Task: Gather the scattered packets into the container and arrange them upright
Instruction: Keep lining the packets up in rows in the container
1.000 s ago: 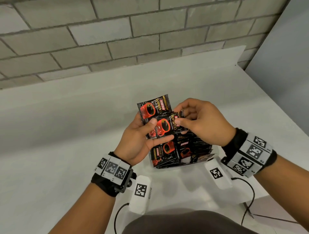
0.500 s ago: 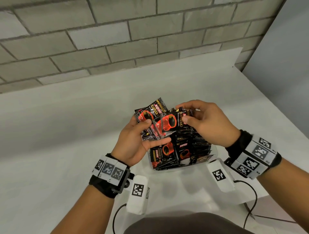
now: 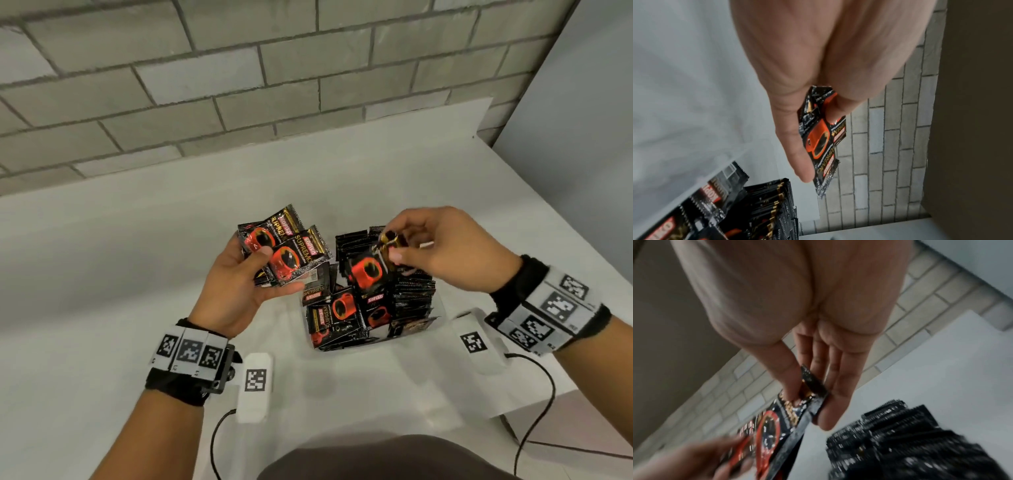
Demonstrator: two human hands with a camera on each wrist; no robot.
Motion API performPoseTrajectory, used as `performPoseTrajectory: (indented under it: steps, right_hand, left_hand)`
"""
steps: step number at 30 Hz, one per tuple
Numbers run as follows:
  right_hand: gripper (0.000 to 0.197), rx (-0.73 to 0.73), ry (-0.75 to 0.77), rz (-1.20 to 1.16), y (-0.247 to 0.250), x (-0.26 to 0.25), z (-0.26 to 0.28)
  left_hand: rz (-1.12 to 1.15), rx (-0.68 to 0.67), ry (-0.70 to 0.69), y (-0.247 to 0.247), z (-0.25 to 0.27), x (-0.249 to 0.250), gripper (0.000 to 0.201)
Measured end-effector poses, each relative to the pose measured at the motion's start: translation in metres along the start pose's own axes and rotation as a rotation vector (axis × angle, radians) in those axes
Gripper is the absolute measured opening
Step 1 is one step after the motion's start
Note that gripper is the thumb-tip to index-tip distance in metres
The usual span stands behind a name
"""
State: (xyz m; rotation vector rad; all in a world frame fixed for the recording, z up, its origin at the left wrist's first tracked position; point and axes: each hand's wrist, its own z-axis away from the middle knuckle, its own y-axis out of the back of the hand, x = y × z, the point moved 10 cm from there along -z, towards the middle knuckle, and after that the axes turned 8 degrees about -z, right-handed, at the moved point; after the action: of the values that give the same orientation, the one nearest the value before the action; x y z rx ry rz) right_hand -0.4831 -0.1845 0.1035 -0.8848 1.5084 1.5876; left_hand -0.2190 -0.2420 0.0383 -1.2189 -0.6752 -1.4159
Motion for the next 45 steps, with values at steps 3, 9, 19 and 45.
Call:
performPoseTrajectory:
  steps: [3,9,19,45]
  right_hand:
    - [0.019,-0.19,0.025,0.279,-0.034,0.006,0.009]
    - [0.03,-0.371,0.109,0.59,-0.069,0.019,0.008]
    - [0.037,-0.463,0.172,0.668,-0.08,0.011,0.003]
    - [0.02,-0.492,0.13,0.55,-0.092,0.023,0.005]
  left_hand:
    - [-0.015,-0.007,0.012,0.002,0.001,-0.002,0.027]
    - [-0.016,-0.021,0.044,-0.006,0.003,-0.011,0.028]
    - [-0.004,-0.038,0.055,-0.007,0.0,-0.015,0.032]
    - [-0.02,-0.042,0.062,-0.006,-0.002,-0.02,0.03]
